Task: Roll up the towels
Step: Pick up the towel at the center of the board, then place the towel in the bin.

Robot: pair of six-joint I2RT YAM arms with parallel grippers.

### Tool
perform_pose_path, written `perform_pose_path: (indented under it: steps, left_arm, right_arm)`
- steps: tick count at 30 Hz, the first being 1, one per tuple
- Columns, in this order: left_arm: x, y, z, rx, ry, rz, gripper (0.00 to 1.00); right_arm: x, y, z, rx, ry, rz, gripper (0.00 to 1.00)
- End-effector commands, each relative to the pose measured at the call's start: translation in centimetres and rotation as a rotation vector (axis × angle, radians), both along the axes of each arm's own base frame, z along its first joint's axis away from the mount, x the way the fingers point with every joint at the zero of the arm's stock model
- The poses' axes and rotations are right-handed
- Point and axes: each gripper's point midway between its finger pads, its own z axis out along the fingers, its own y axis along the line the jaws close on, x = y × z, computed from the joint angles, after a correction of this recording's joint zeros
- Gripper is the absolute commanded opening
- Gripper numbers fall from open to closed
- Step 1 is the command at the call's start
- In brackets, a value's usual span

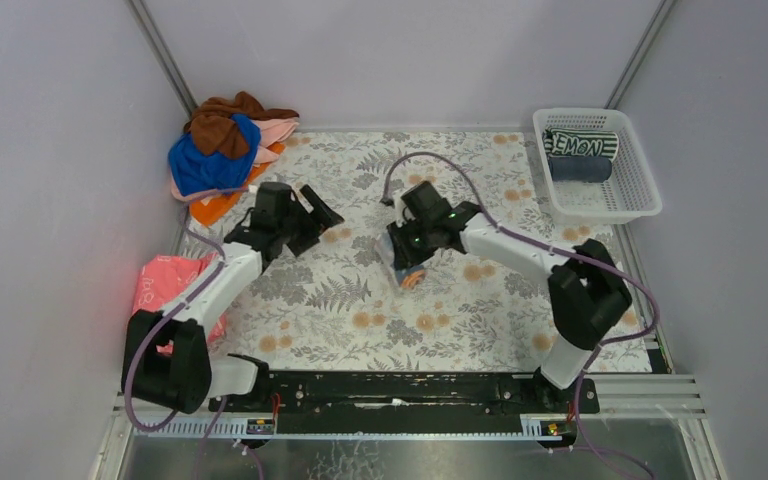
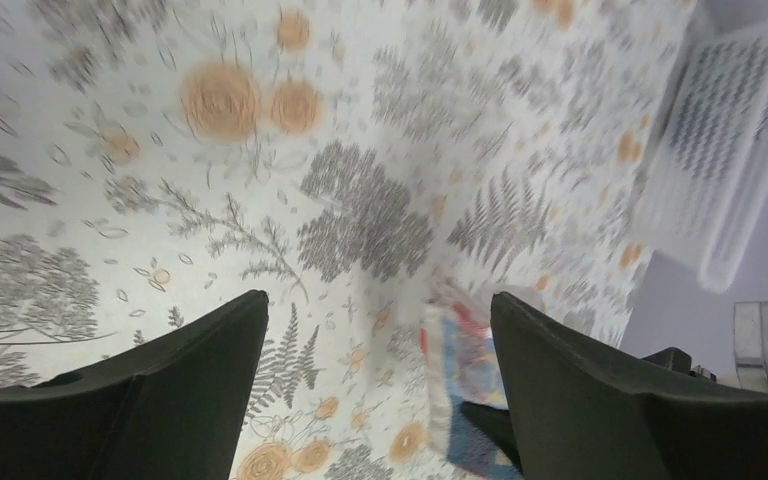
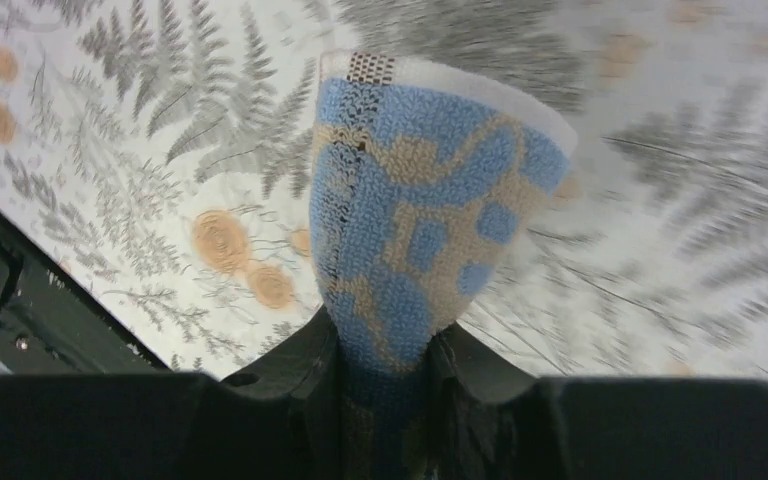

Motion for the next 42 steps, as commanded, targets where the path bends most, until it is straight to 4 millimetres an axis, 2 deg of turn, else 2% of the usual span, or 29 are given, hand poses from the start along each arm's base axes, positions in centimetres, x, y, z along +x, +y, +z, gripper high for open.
perform_pose_path:
  steps: [1,5,10,13,18,22,23,26,30,36,42]
  left_arm:
    - [0.5,4.3,3.8,0.162,-0.059,0.069,0.83]
    - [0.5,7.0,7.8,0.288,-0.124,0.076,0.87]
    - [0.6,10.0,12.4,0.464,-0.227,0.099,0.91]
    - [0.6,11.6,12.7,0.544,-0.226,0.145,0.93]
    - [0.1,12.6,11.5,0.613,-0.21,0.167,0.94]
    - [0.0,13.5,11.2,0.662,-0.192,0.198,0.96]
    - [0.0,13.7,11.0,0.669,-0.187,0.203,0.96]
    - [0.1,13.9,10.5,0.681,-0.17,0.207,0.96]
    - [0.2,14.3,9.7,0.695,-0.144,0.207,0.96]
    - [0.6,14.8,8.6,0.715,-0.103,0.213,0.97]
    - [0.9,15.0,7.7,0.713,-0.07,0.207,0.97]
  right_arm:
    - [3.0,-4.9,4.9,-0.018,-0.076,-0.155,0.11]
    - [6.7,-10.9,7.5,-0.049,-0.118,-0.37,0.09]
    - [11.4,-20.9,11.0,-0.038,-0.169,-0.735,0.1]
    - [13.5,-27.3,12.5,-0.053,-0.221,-0.953,0.12]
    - [16.0,-37.1,13.5,-0.086,-0.269,-1.295,0.12]
    - [18.0,-42.9,14.0,-0.107,-0.347,-1.478,0.12]
    - [18.6,-44.1,13.1,-0.122,-0.337,-1.516,0.12]
    - [20.2,-47.0,12.3,-0.168,-0.336,-1.607,0.12]
    - [21.8,-49.3,9.8,-0.263,-0.313,-1.684,0.12]
    - [23.3,-50.0,3.7,-0.323,-0.204,-1.742,0.12]
    - [24.6,-48.9,-0.9,-0.255,-0.117,-1.767,0.1]
